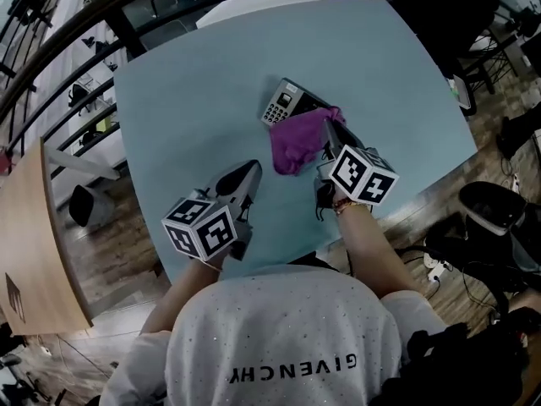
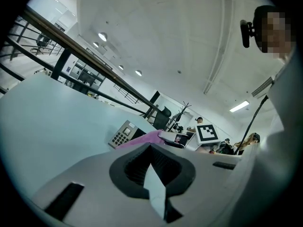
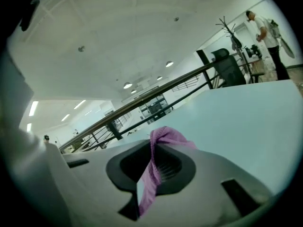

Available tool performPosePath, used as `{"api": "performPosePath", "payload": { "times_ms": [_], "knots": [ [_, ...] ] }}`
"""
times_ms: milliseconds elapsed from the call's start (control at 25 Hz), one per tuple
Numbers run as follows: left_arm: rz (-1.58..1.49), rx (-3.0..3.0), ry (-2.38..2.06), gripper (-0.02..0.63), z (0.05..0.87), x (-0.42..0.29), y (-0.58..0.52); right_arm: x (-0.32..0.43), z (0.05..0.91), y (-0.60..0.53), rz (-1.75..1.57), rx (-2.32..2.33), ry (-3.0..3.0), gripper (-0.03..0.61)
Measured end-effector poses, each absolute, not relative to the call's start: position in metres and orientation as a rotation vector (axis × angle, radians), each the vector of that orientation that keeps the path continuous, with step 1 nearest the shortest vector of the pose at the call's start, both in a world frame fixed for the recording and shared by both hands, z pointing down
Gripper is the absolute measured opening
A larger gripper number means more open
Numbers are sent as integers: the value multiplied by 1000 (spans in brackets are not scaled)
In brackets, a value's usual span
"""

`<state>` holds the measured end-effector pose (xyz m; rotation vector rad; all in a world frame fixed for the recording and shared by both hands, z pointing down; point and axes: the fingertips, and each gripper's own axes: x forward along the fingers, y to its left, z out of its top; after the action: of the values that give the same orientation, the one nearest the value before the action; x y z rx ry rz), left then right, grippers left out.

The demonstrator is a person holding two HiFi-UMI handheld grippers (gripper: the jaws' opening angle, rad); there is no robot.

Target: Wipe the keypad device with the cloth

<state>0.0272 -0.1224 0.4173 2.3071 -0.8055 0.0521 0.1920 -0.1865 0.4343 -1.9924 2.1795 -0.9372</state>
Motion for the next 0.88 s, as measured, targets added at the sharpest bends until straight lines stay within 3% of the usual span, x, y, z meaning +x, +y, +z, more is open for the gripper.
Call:
{"api": "performPosePath", "payload": {
  "times_ms": [320, 880],
  "knots": [
    [-15, 2223, -1007, 4, 411, 4, -115, 112, 444, -229, -1043, -1667, 2471, 22],
    [-61, 2078, -1289, 5, 420, -59, -100, 111, 484, -272, -1131, -1789, 2445, 23]
  ]
}}
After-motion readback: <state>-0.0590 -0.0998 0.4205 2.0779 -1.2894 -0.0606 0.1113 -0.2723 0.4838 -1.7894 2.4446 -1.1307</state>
